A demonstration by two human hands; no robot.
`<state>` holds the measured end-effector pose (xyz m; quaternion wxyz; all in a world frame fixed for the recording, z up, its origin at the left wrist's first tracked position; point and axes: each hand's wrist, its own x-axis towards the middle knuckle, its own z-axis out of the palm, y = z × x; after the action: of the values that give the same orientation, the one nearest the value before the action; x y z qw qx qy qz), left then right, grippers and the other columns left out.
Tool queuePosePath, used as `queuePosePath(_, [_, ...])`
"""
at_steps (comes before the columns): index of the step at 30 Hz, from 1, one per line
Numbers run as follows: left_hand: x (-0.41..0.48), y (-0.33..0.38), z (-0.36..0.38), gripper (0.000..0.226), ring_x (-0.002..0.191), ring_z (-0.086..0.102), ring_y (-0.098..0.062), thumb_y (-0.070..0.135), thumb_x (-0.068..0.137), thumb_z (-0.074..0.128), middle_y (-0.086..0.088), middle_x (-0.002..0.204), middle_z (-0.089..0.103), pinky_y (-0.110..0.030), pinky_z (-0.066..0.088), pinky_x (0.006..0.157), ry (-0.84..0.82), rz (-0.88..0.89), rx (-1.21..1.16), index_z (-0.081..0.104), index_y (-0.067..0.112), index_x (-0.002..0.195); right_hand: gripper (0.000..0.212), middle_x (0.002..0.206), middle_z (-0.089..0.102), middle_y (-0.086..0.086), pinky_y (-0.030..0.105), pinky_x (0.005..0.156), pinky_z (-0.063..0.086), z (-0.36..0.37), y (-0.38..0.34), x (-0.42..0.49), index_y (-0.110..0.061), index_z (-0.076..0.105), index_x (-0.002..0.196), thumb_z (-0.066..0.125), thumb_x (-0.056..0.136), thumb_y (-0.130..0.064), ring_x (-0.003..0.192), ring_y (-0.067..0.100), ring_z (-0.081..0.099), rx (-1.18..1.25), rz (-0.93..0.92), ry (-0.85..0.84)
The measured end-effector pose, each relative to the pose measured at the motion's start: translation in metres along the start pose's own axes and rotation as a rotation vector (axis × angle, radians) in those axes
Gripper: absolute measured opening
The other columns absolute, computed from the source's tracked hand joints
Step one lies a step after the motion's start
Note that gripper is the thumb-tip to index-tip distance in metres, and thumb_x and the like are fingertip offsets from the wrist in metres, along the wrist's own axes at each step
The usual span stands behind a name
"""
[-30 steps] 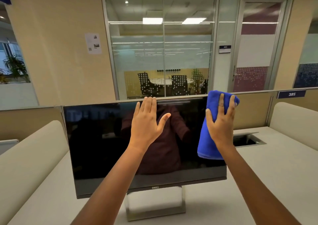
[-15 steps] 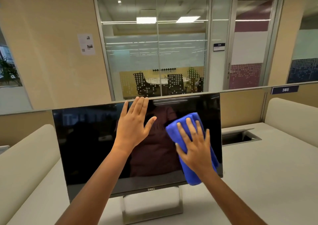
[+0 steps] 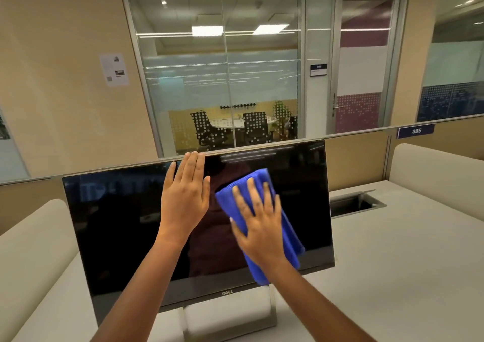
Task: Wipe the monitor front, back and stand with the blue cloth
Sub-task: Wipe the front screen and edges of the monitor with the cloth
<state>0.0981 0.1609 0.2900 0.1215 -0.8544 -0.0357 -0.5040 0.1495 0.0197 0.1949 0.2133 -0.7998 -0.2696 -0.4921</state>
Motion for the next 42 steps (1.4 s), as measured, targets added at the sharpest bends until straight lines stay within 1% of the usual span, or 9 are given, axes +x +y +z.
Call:
queuePosePath(6, [-0.005,0.005,0.006,0.048,0.127,0.046,-0.027,0.023,0.092,0.030,-0.015,0.134,0.050,-0.037,0.021,0.108,0.020,-0.028,0.013,0.041,0.001,0.134,0.071,0.157,0.005,-0.006,0.053,0.106,0.025,0.010,0.035,-0.069,-0.032,0.018,0.146,0.050,0.083,-0.038,0.141,0.029,0.018,-0.074,-0.103,-0.077])
queuePosePath(12, [-0.007,0.010,0.005,0.050,0.129,0.043,-0.026,0.021,0.091,0.029,-0.014,0.137,0.048,-0.037,0.022,0.109,-0.014,-0.072,0.015,0.040,0.002,0.135,0.059,0.153,0.019,0.007,0.056,0.101,0.035,-0.024,0.096,-0.065,-0.023,0.013,0.147,0.018,0.095,-0.051,0.137,0.038,0.021,-0.157,0.264,-0.106])
queuePosePath(17, [-0.004,0.007,-0.003,0.057,0.126,0.047,-0.027,0.015,0.079,0.029,-0.014,0.133,0.052,-0.037,0.021,0.107,-0.052,-0.057,-0.012,0.045,0.001,0.132,0.062,0.149,0.028,0.016,0.062,0.093,0.041,-0.035,0.091,0.011,-0.015,0.025,0.144,0.016,0.095,-0.053,0.133,0.043,0.029,-0.157,0.438,-0.068])
queuePosePath(22, [0.000,0.005,-0.010,0.059,0.122,0.052,-0.026,0.016,0.074,0.029,-0.014,0.128,0.056,-0.037,0.034,0.105,-0.093,-0.056,-0.061,0.050,0.001,0.127,0.058,0.147,0.034,0.014,0.060,0.095,0.038,-0.026,0.018,0.065,-0.020,0.038,0.140,0.035,0.089,-0.048,0.130,0.041,0.036,-0.097,0.311,0.045])
queuePosePath(25, [0.003,0.002,-0.011,0.060,0.116,0.056,-0.029,0.016,0.070,0.032,-0.017,0.123,0.059,-0.034,0.028,0.101,-0.085,-0.043,-0.105,0.053,-0.002,0.123,0.057,0.149,0.030,0.009,0.061,0.099,0.032,-0.012,-0.029,0.061,-0.024,0.037,0.140,0.037,0.088,-0.048,0.134,0.036,0.029,-0.063,0.100,0.039])
queuePosePath(30, [0.005,0.000,-0.015,0.055,0.111,0.060,-0.028,0.012,0.072,0.032,-0.016,0.118,0.063,-0.033,0.028,0.098,-0.100,-0.028,-0.101,0.057,-0.001,0.120,0.054,0.149,0.030,0.001,0.062,0.099,0.033,-0.010,-0.024,0.055,-0.030,0.036,0.138,0.041,0.087,-0.046,0.135,0.028,0.028,-0.115,-0.050,0.025])
queuePosePath(34, [0.005,0.001,-0.016,0.056,0.110,0.060,-0.027,0.006,0.071,0.030,-0.015,0.117,0.063,-0.034,0.032,0.098,-0.086,-0.021,-0.102,0.057,0.001,0.119,0.055,0.146,0.037,0.006,0.057,0.093,0.041,-0.031,0.031,0.057,-0.027,0.040,0.139,0.038,0.087,-0.046,0.129,0.035,0.039,-0.200,0.179,0.006])
queuePosePath(38, [0.004,0.002,-0.017,0.057,0.112,0.059,-0.025,0.003,0.071,0.028,-0.012,0.119,0.063,-0.036,0.046,0.095,-0.098,-0.021,-0.100,0.056,0.003,0.121,0.060,0.145,0.035,0.016,0.059,0.088,0.047,-0.045,0.087,0.055,-0.015,0.039,0.139,0.031,0.088,-0.046,0.125,0.044,0.040,-0.019,0.425,0.029])
queuePosePath(42, [0.003,0.002,-0.018,0.055,0.110,0.060,-0.027,-0.005,0.068,0.037,-0.015,0.116,0.063,-0.039,0.048,0.092,-0.047,-0.009,-0.106,0.056,0.001,0.119,0.063,0.147,0.030,0.019,0.063,0.089,0.044,-0.039,0.074,0.056,-0.014,0.035,0.141,0.030,0.088,-0.047,0.128,0.047,0.035,0.055,0.509,0.064])
